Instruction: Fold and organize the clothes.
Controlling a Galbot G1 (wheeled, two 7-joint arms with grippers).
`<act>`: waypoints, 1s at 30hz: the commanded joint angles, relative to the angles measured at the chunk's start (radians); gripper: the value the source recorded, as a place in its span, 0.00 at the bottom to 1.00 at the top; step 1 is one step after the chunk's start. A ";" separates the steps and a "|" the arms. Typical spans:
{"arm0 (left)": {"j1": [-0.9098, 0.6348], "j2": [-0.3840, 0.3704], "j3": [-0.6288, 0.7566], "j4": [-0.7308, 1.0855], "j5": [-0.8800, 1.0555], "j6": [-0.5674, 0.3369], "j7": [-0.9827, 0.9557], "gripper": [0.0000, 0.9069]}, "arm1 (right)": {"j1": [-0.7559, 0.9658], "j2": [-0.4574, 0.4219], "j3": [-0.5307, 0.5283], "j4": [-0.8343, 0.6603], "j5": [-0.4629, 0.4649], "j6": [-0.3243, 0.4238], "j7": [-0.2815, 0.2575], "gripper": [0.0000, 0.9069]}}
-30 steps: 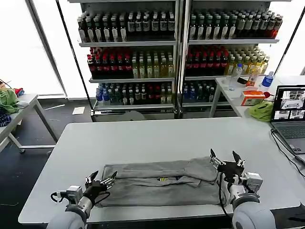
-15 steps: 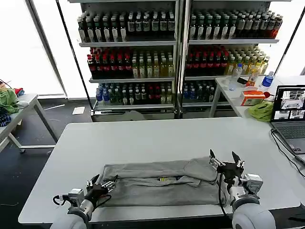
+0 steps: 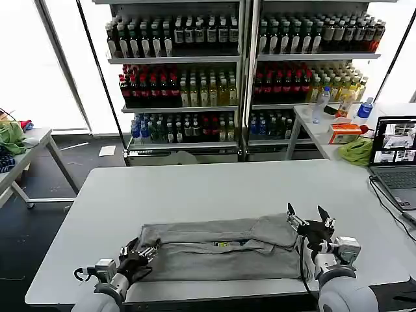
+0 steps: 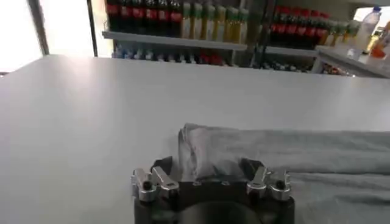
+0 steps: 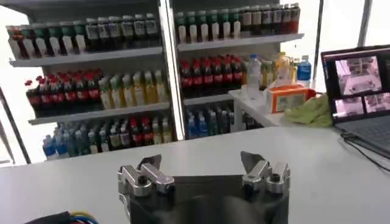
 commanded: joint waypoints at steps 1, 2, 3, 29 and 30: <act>0.003 -0.004 0.003 0.008 0.002 -0.005 0.003 0.01 | 0.006 0.000 0.001 -0.004 0.004 0.000 0.001 1.00; 0.003 -0.005 0.004 0.009 0.002 -0.006 0.003 0.01 | 0.009 0.000 0.001 -0.006 0.006 0.000 0.001 1.00; 0.003 -0.004 0.005 0.009 0.002 -0.006 0.003 0.01 | 0.010 0.000 0.000 -0.007 0.007 0.000 0.002 1.00; -0.008 0.247 -0.286 0.006 -0.148 -0.040 0.014 0.00 | 0.042 0.002 -0.006 -0.027 0.013 -0.002 0.007 1.00; -0.009 0.277 -0.323 0.017 -0.168 -0.040 0.014 0.00 | 0.043 0.001 -0.006 -0.027 0.013 -0.002 0.007 1.00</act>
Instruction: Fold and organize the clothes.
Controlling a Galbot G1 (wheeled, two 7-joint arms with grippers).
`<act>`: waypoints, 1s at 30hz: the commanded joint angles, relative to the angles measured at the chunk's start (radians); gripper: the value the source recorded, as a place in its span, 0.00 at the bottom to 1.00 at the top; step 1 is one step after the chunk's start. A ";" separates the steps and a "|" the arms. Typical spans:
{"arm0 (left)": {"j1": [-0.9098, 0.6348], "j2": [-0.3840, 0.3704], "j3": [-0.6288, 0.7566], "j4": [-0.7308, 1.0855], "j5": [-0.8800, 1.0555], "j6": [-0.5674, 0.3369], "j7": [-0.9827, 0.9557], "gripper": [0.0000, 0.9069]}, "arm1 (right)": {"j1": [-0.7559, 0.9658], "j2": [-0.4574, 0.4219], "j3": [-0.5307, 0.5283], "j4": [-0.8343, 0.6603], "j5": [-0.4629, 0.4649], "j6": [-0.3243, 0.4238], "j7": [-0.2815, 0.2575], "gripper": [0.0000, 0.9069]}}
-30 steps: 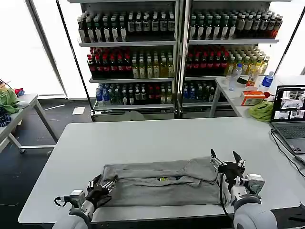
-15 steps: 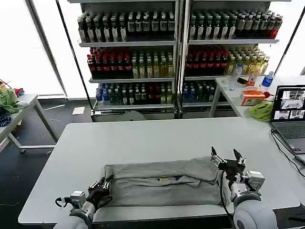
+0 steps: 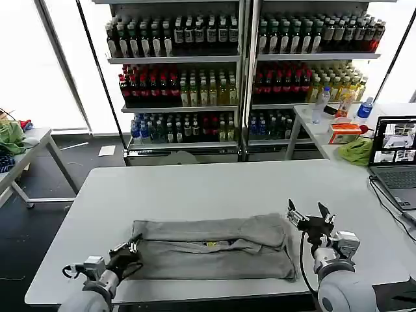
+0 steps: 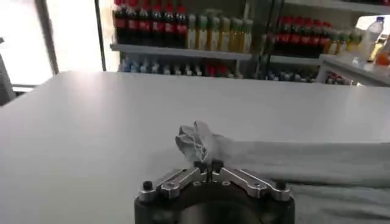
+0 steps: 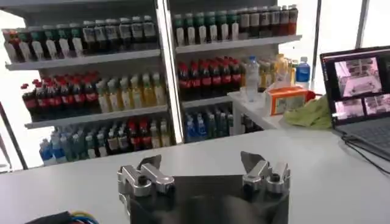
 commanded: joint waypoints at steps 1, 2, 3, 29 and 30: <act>-0.009 0.246 -0.277 0.047 -0.137 -0.008 0.001 0.00 | 0.005 0.000 -0.001 0.001 0.002 0.001 0.000 1.00; -0.010 0.272 -0.311 0.057 -0.145 -0.009 0.002 0.00 | 0.005 0.000 -0.001 0.002 0.003 0.000 0.000 1.00; -0.013 0.291 -0.332 0.080 -0.151 -0.011 0.004 0.00 | 0.005 -0.001 0.000 0.003 0.005 0.000 0.000 1.00; -0.007 0.371 -0.292 0.097 0.065 -0.027 0.019 0.00 | -0.059 0.009 0.022 0.043 0.008 0.021 0.006 1.00; -0.009 0.356 -0.268 0.088 0.065 -0.024 0.011 0.00 | -0.065 0.010 0.024 0.044 0.008 0.024 0.006 1.00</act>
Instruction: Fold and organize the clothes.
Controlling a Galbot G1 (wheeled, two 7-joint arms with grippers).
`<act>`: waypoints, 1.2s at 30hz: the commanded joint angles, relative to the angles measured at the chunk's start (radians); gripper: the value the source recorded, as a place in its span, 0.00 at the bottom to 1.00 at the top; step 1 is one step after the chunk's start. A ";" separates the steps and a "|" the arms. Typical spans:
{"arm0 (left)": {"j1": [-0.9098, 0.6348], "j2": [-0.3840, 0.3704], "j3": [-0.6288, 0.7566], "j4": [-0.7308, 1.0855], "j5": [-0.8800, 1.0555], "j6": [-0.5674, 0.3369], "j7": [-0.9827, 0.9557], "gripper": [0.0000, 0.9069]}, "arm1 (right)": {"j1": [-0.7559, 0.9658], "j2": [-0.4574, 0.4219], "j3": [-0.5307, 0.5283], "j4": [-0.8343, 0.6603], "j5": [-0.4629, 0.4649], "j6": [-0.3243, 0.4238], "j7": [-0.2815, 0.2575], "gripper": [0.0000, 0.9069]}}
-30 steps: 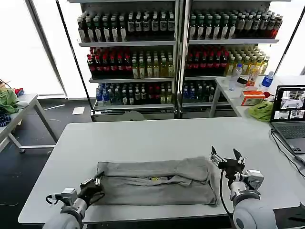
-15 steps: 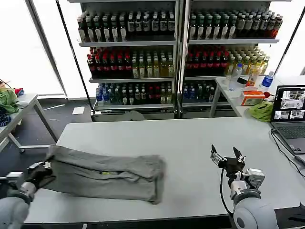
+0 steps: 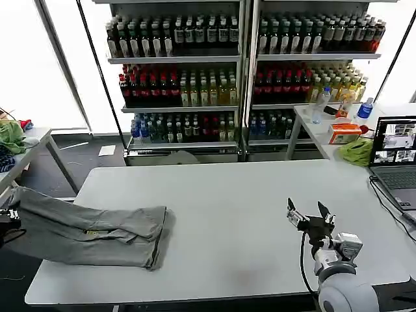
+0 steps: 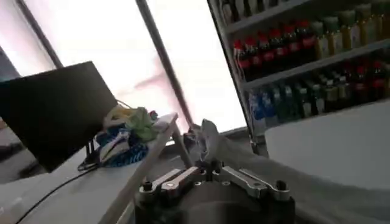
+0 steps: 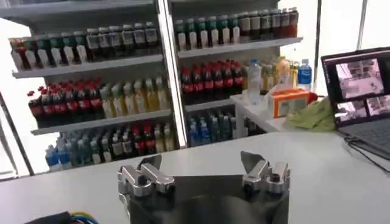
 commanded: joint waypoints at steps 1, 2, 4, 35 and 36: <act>0.019 -0.089 0.142 -0.168 0.070 0.023 -0.016 0.00 | -0.037 0.003 0.013 0.008 0.000 0.012 0.002 1.00; 0.019 -0.112 0.169 -0.181 0.082 0.024 -0.018 0.00 | -0.041 0.005 0.014 0.008 -0.001 0.013 0.002 1.00; 0.015 -0.154 0.221 -0.209 0.109 0.025 -0.019 0.00 | -0.046 0.010 0.017 0.010 -0.003 0.015 0.004 1.00; -0.120 -0.272 0.581 -0.274 0.125 0.110 -0.075 0.00 | -0.107 0.061 0.030 0.006 -0.053 0.029 0.003 1.00; -0.125 -0.274 0.585 -0.276 0.123 0.111 -0.074 0.00 | -0.108 0.062 0.029 0.004 -0.055 0.029 0.003 1.00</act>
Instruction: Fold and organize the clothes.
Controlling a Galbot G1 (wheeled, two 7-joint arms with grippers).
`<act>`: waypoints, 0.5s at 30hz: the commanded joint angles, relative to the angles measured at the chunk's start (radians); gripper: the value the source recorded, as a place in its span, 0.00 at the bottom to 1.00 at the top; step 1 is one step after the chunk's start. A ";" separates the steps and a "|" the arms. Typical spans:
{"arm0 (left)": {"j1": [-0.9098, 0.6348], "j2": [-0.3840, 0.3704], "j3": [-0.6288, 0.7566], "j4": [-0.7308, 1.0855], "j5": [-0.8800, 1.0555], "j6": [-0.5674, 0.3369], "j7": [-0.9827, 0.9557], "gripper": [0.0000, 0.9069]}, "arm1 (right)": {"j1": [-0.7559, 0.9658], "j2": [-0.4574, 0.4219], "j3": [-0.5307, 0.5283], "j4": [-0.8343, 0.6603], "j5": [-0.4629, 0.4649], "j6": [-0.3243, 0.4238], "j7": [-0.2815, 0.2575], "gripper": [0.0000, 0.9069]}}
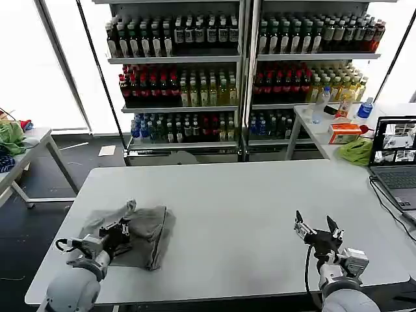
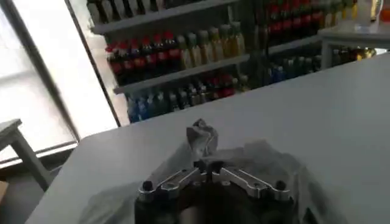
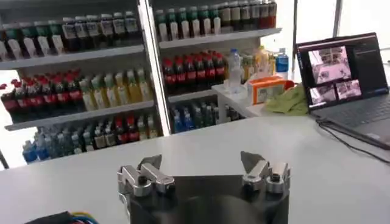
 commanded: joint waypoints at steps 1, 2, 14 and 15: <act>-0.041 -0.025 0.099 -0.017 0.001 0.010 -0.004 0.00 | -0.008 0.006 -0.002 -0.007 -0.009 0.004 -0.001 1.00; -0.045 -0.025 0.102 -0.016 -0.009 0.011 -0.004 0.00 | -0.009 0.006 -0.002 -0.009 -0.011 0.006 -0.001 1.00; -0.043 -0.080 0.126 0.021 -0.120 0.011 0.011 0.79 | -0.011 0.008 -0.018 -0.023 -0.017 0.014 -0.003 1.00; -0.043 -0.088 0.127 0.021 -0.144 0.011 0.006 0.83 | -0.010 0.009 -0.020 -0.023 -0.017 0.014 -0.002 1.00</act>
